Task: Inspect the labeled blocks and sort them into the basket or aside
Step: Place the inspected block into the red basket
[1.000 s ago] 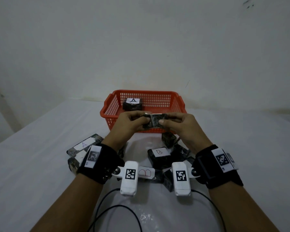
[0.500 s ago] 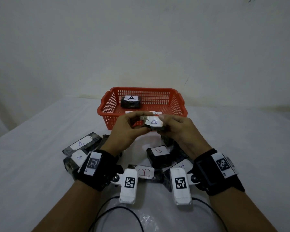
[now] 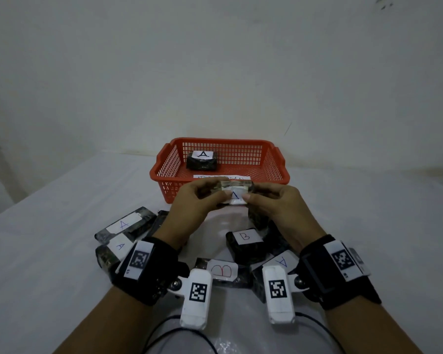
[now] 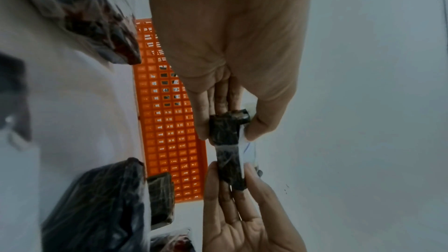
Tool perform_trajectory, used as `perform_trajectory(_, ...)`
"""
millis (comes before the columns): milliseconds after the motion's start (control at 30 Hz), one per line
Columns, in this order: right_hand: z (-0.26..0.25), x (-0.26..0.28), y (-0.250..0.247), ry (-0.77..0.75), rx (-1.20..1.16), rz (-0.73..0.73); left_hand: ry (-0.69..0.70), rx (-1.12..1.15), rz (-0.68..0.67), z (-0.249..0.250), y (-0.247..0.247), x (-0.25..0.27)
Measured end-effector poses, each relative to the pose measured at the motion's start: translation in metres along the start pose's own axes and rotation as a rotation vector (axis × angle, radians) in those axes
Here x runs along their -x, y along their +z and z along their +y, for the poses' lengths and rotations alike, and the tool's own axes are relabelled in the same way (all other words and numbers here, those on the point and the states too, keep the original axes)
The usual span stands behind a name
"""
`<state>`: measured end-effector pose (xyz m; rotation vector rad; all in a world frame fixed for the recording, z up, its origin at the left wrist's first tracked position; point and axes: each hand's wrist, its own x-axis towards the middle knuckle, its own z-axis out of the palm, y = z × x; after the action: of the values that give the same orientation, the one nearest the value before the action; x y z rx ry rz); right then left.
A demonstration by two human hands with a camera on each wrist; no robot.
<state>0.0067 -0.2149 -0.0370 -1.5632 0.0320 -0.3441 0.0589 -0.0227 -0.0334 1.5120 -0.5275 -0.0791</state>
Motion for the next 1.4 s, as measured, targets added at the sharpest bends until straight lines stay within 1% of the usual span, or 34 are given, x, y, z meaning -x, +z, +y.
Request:
perform_trajectory(67, 0.0, -0.001, -0.001, -0.022, 0.024, 0.016, 0.001, -0.003, -0.038, 0.001, 0.0, 0.001)
perform_trajectory(167, -0.002, 0.0, 0.0, -0.041, 0.03, 0.0, 0.033, -0.043, -0.004, 0.001, 0.0, 0.001)
perform_trajectory(233, -0.003, 0.002, 0.002, -0.062, 0.009, -0.031, 0.042, -0.056, -0.018, 0.002, -0.001, 0.001)
perform_trajectory(333, -0.003, 0.004, 0.002, -0.091, 0.016, -0.025, 0.045, -0.081, -0.036, 0.001, -0.002, 0.0)
perform_trajectory(433, -0.002, 0.002, 0.004, -0.061, -0.003, -0.037, 0.081, -0.117, -0.008, -0.003, -0.002, -0.001)
perform_trajectory(533, 0.0, -0.001, 0.007, 0.027, -0.097, -0.075, 0.111, -0.128, -0.017, -0.005, -0.001, -0.001)
perform_trajectory(600, 0.0, -0.001, 0.006, 0.045, -0.125, -0.069, 0.115, -0.114, -0.033, -0.005, -0.001, 0.001)
perform_trajectory(667, 0.001, -0.001, 0.004, 0.007, -0.099, -0.034, 0.102, -0.08, -0.071, -0.004, 0.001, 0.002)
perform_trajectory(733, -0.001, 0.001, 0.003, -0.037, -0.077, 0.005, 0.058, -0.041, -0.114, -0.002, 0.003, 0.002)
perform_trajectory(767, -0.001, 0.001, 0.003, -0.05, -0.068, 0.015, 0.037, -0.028, -0.116, -0.002, 0.004, 0.002)
perform_trajectory(933, -0.003, 0.002, 0.007, -0.014, -0.092, -0.032, 0.014, -0.008, -0.022, -0.004, 0.003, -0.001)
perform_trajectory(1100, -0.005, 0.004, 0.007, -0.004, -0.101, 0.001, -0.006, 0.059, -0.044, -0.003, 0.001, 0.002)
perform_trajectory(1233, -0.005, 0.003, 0.007, 0.001, -0.09, 0.005, 0.049, 0.016, -0.002, -0.001, 0.002, 0.001)
perform_trajectory(1333, -0.006, 0.002, 0.009, 0.038, -0.113, -0.054, 0.096, 0.005, -0.012, 0.0, 0.0, 0.001)
perform_trajectory(1400, -0.007, 0.002, 0.01, 0.066, -0.134, -0.055, 0.133, -0.01, -0.035, 0.001, 0.0, 0.002)
